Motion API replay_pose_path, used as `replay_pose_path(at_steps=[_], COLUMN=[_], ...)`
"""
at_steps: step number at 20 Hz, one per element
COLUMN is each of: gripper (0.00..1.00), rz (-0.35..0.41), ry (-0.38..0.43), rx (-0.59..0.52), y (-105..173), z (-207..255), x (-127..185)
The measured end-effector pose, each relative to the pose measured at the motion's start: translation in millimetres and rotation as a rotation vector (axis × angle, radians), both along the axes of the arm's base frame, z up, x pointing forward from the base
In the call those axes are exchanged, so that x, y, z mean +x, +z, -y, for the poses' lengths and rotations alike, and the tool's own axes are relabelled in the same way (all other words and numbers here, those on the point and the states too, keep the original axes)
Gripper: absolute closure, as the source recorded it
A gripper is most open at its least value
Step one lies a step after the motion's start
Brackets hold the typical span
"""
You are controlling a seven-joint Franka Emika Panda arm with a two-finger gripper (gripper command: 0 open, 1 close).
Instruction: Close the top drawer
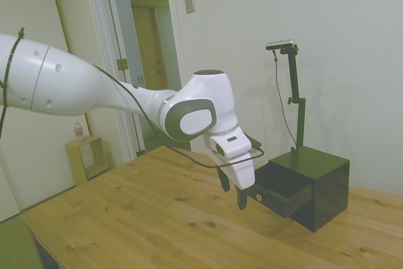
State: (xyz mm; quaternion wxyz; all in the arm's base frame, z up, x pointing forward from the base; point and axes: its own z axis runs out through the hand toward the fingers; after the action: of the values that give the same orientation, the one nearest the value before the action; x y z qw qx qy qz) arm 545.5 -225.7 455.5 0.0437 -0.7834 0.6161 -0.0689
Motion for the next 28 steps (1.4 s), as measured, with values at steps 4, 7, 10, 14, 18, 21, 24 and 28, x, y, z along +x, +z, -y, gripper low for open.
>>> replay_pose_path(at_steps=[4,7,10,14,18,21,24,28], gripper=[1.0,1.0,1.0,1.0,1.0,1.0,1.0,1.0], rz=[0.005,0.006,0.002,-0.012,-0.024,-0.036,-0.052,-0.054], ry=[0.0,0.0,-0.004,-0.012,-0.022,-0.035,-0.053,-0.067], rx=[-0.003,-0.005,-0.006,-0.005,-0.006,-0.002,0.005,0.013], y=[2,4,2,-5,-9,-8,-8,-2], z=[1,2,5,10,16,17,19,21], x=[2,6,8,10,14,20,26,38])
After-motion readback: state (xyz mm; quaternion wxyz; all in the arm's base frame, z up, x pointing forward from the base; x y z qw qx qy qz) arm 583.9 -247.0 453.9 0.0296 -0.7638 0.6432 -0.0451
